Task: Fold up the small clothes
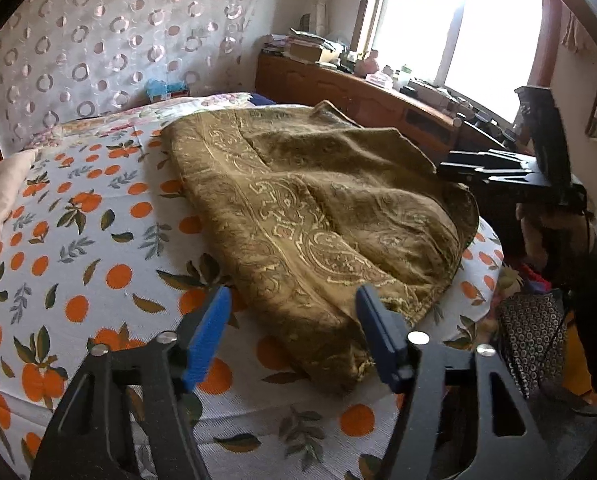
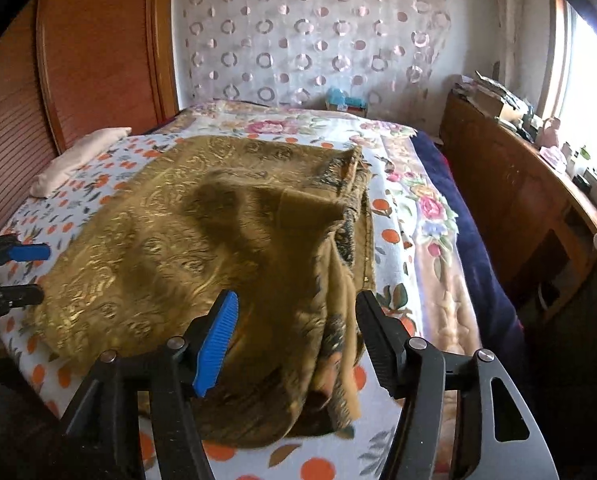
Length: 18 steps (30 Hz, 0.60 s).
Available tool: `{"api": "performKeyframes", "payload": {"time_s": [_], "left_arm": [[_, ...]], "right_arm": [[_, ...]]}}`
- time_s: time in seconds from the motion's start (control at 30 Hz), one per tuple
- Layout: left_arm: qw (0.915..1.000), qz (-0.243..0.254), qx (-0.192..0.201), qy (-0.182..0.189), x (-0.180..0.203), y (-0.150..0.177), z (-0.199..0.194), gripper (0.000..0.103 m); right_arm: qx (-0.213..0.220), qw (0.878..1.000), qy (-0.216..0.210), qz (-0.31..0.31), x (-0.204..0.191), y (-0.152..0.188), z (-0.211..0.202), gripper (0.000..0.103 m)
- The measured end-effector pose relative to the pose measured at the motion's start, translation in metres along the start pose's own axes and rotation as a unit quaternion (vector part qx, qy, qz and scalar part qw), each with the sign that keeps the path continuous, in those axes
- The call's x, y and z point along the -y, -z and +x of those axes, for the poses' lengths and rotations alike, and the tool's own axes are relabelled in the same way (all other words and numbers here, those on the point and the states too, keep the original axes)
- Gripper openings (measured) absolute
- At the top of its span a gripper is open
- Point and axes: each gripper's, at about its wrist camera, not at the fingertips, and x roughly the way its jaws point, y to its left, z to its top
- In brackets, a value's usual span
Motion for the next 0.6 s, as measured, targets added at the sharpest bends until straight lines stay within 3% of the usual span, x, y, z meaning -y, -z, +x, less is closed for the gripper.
{"api": "performKeyframes", "payload": {"time_s": [0.37,0.43,0.5,0.6], "left_arm": [[0.9992,0.021,-0.035,-0.003,0.009,0.016,0.003,0.053],[0.9991,0.02,-0.037,0.005,0.009,0.016,0.003,0.045],[0.9989,0.007,-0.032,0.033,0.007,0.014,0.001,0.005],[0.999,-0.002,-0.001,0.044,0.009,0.003,-0.011,0.004]], "right_arm": [[0.008,0.998,-0.045,-0.033,-0.038,0.011,-0.01,0.065],[0.002,0.998,-0.053,-0.037,-0.043,0.014,-0.008,0.066],[-0.001,0.997,-0.061,-0.044,-0.049,0.015,-0.005,0.066],[-0.008,0.996,-0.07,-0.048,-0.054,0.015,0.0,0.066]]}}
